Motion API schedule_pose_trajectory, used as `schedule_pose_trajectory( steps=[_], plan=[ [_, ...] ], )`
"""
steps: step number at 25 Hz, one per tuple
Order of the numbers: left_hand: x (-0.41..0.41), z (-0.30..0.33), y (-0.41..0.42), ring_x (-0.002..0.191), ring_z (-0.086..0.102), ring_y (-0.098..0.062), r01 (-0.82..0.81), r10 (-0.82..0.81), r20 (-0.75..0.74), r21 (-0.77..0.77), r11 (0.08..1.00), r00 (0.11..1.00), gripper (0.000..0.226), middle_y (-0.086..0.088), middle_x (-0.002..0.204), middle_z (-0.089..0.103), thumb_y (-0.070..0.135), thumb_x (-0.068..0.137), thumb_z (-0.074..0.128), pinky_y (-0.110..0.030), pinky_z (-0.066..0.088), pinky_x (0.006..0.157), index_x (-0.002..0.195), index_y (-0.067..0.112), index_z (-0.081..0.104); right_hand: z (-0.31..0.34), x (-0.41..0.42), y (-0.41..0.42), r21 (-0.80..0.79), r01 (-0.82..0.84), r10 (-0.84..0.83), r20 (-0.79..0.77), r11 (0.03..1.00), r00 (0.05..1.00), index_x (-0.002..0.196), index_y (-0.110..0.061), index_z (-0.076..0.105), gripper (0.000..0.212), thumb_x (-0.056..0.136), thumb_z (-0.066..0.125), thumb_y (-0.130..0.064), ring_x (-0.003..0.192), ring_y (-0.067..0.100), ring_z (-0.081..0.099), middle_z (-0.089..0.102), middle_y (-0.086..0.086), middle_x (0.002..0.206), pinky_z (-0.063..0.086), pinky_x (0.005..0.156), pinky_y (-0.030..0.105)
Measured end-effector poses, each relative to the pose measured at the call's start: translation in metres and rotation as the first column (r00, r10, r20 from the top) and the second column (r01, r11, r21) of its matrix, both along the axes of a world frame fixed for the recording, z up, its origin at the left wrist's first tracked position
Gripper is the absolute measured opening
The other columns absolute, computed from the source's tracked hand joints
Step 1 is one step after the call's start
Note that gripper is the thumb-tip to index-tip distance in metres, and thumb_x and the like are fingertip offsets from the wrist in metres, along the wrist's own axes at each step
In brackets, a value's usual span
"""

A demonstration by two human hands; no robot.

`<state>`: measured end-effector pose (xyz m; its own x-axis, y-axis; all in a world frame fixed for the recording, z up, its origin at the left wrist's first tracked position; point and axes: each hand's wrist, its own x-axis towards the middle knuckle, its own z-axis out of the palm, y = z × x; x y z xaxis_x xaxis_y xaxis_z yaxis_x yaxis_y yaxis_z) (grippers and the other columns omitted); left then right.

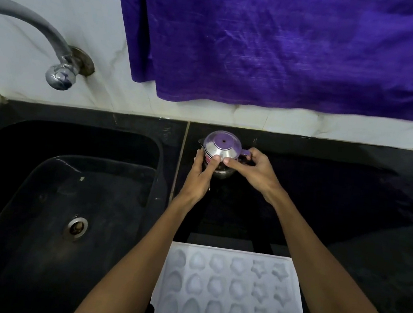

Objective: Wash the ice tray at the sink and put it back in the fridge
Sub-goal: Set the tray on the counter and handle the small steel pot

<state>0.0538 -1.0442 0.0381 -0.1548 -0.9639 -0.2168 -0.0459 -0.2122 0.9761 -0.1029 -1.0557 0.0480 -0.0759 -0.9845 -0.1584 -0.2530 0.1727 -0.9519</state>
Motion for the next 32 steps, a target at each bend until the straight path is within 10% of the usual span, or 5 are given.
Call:
schedule_pose_trajectory(
  steps=[11, 32],
  plan=[
    [-0.079, 0.058, 0.145, 0.14, 0.028, -0.022, -0.01, 0.005, -0.127, -0.039, 0.999, 0.992, 0.063, -0.007, 0.152, 0.03, 0.049, 0.089, 0.047, -0.044, 0.025, 0.114, 0.145, 0.025, 0.03, 0.075, -0.065, 0.157, -0.18, 0.124, -0.119, 0.039, 0.976, 0.992, 0.088, 0.0, 0.066, 0.056, 0.049, 0.083, -0.037, 0.074, 0.008, 0.068, 0.072, 0.003, 0.081, 0.052, 0.062, 0.016],
    [-0.139, 0.038, 0.262, 0.096, 0.06, -0.015, 0.01, 0.0, -0.067, 0.145, 0.989, 0.998, 0.043, 0.0, 0.103, 0.068, 0.046, 0.096, 0.036, -0.03, 0.048, 0.084, 0.109, 0.015, 0.063, 0.082, -0.113, 0.272, -0.069, 0.138, -0.155, -0.486, 0.988, 0.86, 0.076, -0.019, 0.067, 0.065, 0.039, 0.074, -0.071, 0.071, 0.014, 0.066, 0.071, -0.002, 0.072, 0.053, 0.071, 0.038]
  ],
)
